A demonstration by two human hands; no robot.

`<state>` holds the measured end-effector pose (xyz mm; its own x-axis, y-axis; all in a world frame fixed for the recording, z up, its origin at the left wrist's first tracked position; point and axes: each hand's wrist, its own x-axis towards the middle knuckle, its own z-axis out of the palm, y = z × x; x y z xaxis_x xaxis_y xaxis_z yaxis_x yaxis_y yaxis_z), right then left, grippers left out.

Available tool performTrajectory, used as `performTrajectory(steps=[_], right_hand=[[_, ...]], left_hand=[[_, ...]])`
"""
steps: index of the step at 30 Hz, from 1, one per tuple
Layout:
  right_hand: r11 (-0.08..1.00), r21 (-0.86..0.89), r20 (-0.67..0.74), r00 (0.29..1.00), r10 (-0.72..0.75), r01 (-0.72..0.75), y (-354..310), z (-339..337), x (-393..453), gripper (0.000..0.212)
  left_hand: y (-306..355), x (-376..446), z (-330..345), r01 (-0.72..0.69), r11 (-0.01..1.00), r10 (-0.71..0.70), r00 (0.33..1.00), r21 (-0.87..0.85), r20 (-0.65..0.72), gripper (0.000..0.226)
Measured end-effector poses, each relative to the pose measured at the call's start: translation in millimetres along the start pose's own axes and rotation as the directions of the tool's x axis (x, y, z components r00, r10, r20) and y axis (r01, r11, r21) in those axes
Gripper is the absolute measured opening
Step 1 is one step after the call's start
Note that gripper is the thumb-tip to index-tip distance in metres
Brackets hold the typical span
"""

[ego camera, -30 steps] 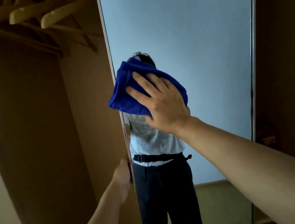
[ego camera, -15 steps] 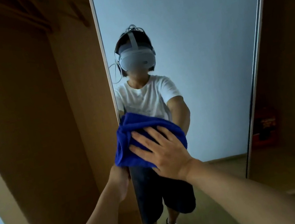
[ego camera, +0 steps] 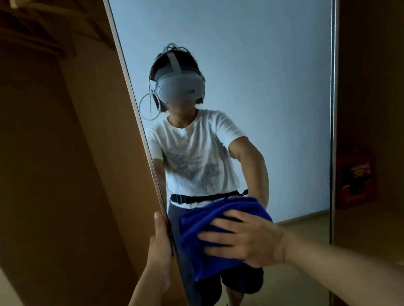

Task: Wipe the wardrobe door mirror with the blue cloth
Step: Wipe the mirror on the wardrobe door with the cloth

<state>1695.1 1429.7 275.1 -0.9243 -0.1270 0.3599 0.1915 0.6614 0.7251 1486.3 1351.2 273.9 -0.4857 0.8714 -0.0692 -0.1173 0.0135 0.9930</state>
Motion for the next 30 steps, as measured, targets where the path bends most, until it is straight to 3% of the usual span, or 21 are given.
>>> performTrajectory(steps=[4, 10, 16, 21, 26, 30], right_hand=[[0.993, -0.027, -0.114, 0.987, 0.113, -0.117, 50, -39, 11, 0.051], [0.92, -0.074, -0.284, 0.892, 0.351, -0.385, 134, -93, 18, 0.056], [0.85, -0.01, -0.406, 0.779, 0.478, -0.527, 116, -76, 19, 0.057], [0.909, -0.022, -0.327, 0.862, 0.386, -0.416, 71, -37, -13, 0.054], [0.939, 0.0, -0.219, 0.916, 0.336, -0.344, 17, 7, -54, 0.054], [0.968, -0.04, -0.102, 0.965, 0.241, -0.246, -14, 33, -77, 0.059]], left_hand=[[-1, -2, 6, -0.011, 0.999, 0.015, 0.995, 0.04, -0.094, 0.075], [-3, -2, 17, -0.05, 0.998, 0.056, 0.975, 0.036, -0.217, 0.049], [-11, 8, 21, -0.11, 0.993, 0.116, 0.956, 0.038, -0.268, 0.053], [-12, 12, 22, -0.128, 0.991, 0.13, 0.945, 0.025, -0.3, 0.049], [-18, 11, 17, -0.065, 0.998, 0.064, 0.977, 0.001, -0.204, 0.074], [-32, 4, 8, -0.042, 0.999, 0.044, 0.983, 0.016, -0.18, 0.056]])
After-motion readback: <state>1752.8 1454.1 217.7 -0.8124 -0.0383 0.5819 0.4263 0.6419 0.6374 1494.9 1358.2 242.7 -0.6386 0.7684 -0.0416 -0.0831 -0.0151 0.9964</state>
